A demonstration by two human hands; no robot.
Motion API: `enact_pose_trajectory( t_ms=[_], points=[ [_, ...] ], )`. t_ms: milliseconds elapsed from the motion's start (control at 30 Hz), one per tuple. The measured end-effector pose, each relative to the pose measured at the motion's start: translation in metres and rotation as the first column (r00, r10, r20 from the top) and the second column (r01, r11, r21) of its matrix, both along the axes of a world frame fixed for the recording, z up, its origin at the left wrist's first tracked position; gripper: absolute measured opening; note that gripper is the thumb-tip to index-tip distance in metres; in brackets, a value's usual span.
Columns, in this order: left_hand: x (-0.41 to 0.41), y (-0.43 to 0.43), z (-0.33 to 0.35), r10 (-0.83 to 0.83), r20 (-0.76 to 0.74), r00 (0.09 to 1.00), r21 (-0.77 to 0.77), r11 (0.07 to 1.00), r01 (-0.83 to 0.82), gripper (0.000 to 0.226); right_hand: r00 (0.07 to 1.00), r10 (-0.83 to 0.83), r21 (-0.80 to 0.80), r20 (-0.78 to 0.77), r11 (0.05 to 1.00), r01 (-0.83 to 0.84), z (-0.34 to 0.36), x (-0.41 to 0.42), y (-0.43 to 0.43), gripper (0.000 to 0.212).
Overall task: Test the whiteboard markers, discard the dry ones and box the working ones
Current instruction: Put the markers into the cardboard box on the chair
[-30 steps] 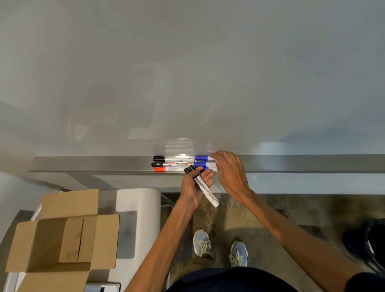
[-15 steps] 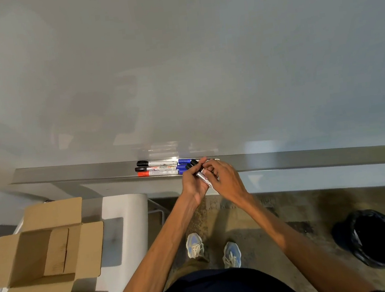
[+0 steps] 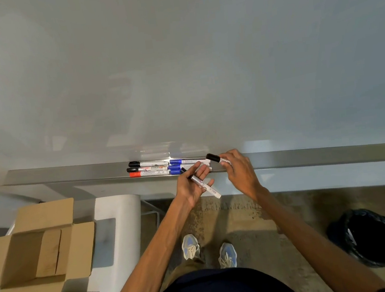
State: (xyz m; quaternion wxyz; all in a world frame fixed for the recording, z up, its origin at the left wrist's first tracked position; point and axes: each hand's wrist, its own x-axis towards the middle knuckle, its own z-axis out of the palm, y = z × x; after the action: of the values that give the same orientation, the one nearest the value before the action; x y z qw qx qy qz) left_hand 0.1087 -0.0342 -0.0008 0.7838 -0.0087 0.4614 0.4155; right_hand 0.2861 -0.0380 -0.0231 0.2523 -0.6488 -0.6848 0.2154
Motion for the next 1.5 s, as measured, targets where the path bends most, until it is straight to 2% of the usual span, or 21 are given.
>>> enact_pose_trajectory(
  t_ms=[200, 467, 600, 700, 867, 1033, 1133, 1200, 1300, 1500],
  points=[
    [-0.006, -0.008, -0.005, 0.184, 0.036, 0.982, -0.13, 0.975, -0.178, 0.032, 0.993, 0.036, -0.029, 0.114, 0.999, -0.033, -0.014, 0.013, 0.004, 0.025],
    [-0.01, -0.009, 0.0, 0.275, 0.036, 0.961, -0.108, 0.957, -0.27, 0.058, 0.968, 0.034, -0.029, 0.248, 0.999, -0.027, -0.029, 0.024, -0.005, 0.025],
    [-0.004, -0.006, 0.001, 0.266, 0.023, 0.964, -0.105, 0.959, -0.262, 0.053, 0.957, 0.077, -0.024, 0.279, 0.997, -0.073, -0.03, 0.021, -0.006, 0.032],
    [0.003, -0.002, 0.0, 0.235, -0.038, 0.971, -0.086, 0.968, -0.237, 0.04, 0.953, 0.093, -0.025, 0.289, 0.996, -0.09, -0.03, 0.017, -0.005, 0.039],
    [0.011, 0.003, 0.001, 0.19, -0.088, 0.978, 0.012, 0.982, -0.189, 0.021, 0.972, 0.067, -0.026, 0.224, 0.998, -0.063, -0.026, 0.017, -0.005, 0.037],
    [0.023, 0.006, 0.004, 0.114, -0.139, 0.984, 0.084, 0.991, -0.103, 0.016, 0.999, -0.019, -0.039, -0.048, 0.999, 0.017, -0.002, 0.014, -0.004, 0.029],
    [0.033, 0.007, 0.003, 0.107, -0.153, 0.982, 0.128, 0.988, -0.087, 0.013, 0.987, 0.012, -0.02, -0.16, 1.0, -0.016, 0.012, 0.01, -0.002, 0.029],
    [0.039, 0.006, 0.005, 0.106, -0.134, 0.985, 0.156, 0.984, -0.085, 0.016, 0.985, 0.072, 0.008, -0.158, 0.997, -0.071, 0.017, 0.009, -0.002, 0.027],
    [0.043, 0.004, 0.007, 0.088, -0.113, 0.99, 0.17, 0.983, -0.068, 0.02, 0.99, 0.127, 0.063, -0.066, 0.99, -0.123, 0.016, 0.011, -0.004, 0.025],
    [0.044, 0.0, 0.007, -0.015, -0.225, 0.974, 0.225, 0.972, 0.067, 0.012, 0.997, 0.076, 0.119, -0.011, 0.99, -0.074, 0.007, 0.017, -0.005, 0.025]
  ],
)
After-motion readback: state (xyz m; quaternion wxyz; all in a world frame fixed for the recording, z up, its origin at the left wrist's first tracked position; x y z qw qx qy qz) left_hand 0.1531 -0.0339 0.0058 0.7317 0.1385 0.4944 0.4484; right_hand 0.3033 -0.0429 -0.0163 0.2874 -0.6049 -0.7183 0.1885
